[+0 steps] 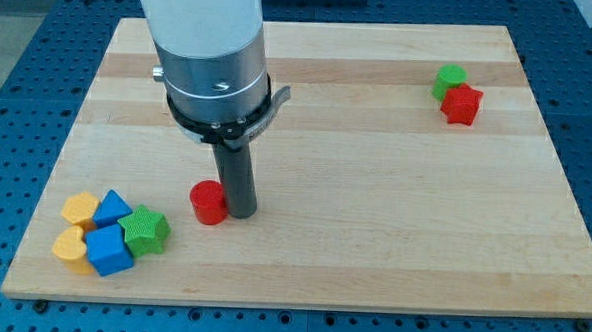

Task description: Push the red circle to the green star

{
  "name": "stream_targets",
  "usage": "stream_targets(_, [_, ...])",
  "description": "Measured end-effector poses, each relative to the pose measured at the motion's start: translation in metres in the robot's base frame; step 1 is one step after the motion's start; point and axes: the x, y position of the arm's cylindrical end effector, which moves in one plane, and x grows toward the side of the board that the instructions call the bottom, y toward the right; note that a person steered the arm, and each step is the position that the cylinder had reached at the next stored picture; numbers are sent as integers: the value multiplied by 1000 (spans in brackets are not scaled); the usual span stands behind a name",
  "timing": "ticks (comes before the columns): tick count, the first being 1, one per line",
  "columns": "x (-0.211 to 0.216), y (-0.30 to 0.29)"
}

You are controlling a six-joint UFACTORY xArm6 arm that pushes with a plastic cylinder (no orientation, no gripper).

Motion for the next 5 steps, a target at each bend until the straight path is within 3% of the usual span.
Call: stream_targets(5, [-11, -41])
